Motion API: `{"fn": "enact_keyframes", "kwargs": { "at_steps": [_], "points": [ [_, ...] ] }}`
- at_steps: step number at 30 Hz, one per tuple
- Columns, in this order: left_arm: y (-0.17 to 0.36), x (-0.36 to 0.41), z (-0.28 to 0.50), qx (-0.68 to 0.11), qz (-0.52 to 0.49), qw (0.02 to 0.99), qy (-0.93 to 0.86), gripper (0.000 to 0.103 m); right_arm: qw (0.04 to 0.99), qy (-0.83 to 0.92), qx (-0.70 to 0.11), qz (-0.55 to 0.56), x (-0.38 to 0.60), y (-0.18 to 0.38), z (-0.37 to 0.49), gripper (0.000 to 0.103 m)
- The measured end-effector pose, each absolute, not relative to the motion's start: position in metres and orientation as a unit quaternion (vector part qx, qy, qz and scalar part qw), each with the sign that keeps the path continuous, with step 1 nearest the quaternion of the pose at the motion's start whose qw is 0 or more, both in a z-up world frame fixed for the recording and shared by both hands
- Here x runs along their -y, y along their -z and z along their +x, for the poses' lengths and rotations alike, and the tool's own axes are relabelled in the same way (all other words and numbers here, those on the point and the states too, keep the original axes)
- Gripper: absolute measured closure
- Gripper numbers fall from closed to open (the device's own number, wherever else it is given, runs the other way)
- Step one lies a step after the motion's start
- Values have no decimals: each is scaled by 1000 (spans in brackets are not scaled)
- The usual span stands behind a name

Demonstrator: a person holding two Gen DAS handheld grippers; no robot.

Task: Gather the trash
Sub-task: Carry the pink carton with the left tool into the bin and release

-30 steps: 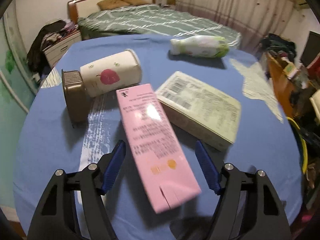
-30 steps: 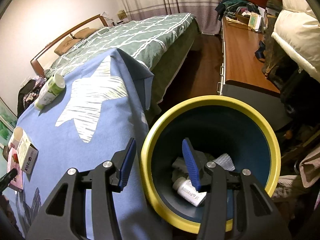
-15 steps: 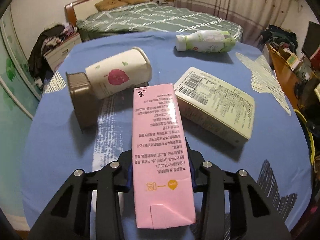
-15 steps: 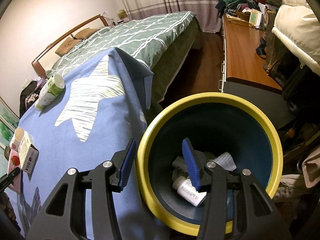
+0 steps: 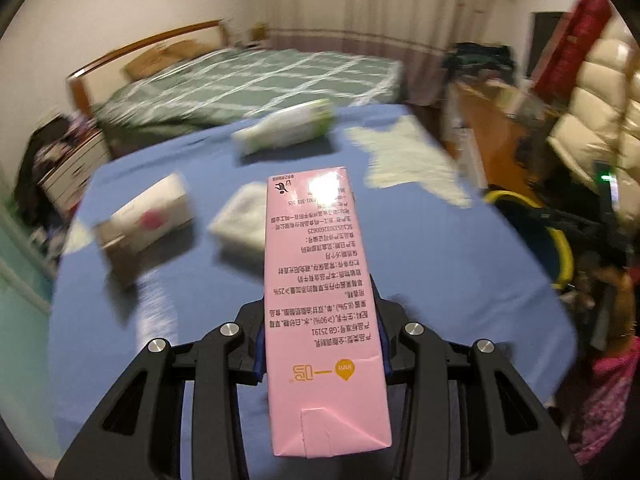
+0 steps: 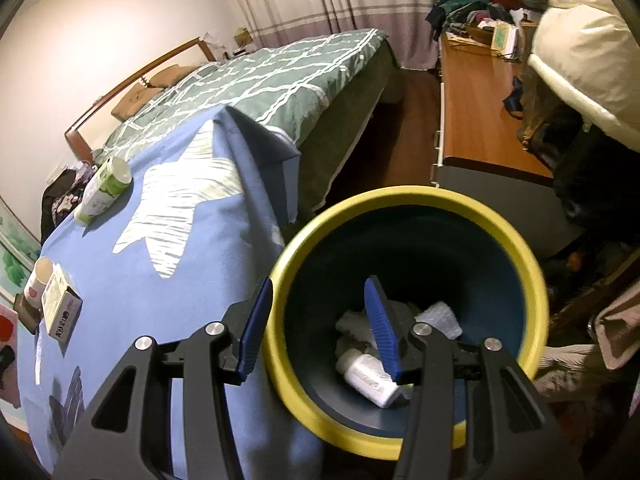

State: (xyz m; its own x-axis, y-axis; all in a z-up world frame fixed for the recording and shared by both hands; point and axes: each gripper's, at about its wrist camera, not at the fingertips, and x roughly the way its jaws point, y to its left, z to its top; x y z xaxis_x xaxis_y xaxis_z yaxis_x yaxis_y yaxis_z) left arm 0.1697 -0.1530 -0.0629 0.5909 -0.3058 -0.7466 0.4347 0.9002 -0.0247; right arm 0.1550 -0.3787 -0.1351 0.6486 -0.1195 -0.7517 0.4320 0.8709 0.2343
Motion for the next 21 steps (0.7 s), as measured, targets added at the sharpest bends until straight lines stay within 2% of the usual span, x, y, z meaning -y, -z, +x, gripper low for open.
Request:
{"fn": "enact_keyframes", "kwargs": {
  "at_steps": [9,15,21],
  "points": [
    [59,300,171,-396,124,840,349,64,880,212,-374,201,418,129,113,57],
    [78,404,176,-414,156,805,396,63,875,242,-366,202,442,128,85,57],
    [100,471,182,-429,175,785,411,63,871,249,-366,212,463,135,70,57]
  ]
}}
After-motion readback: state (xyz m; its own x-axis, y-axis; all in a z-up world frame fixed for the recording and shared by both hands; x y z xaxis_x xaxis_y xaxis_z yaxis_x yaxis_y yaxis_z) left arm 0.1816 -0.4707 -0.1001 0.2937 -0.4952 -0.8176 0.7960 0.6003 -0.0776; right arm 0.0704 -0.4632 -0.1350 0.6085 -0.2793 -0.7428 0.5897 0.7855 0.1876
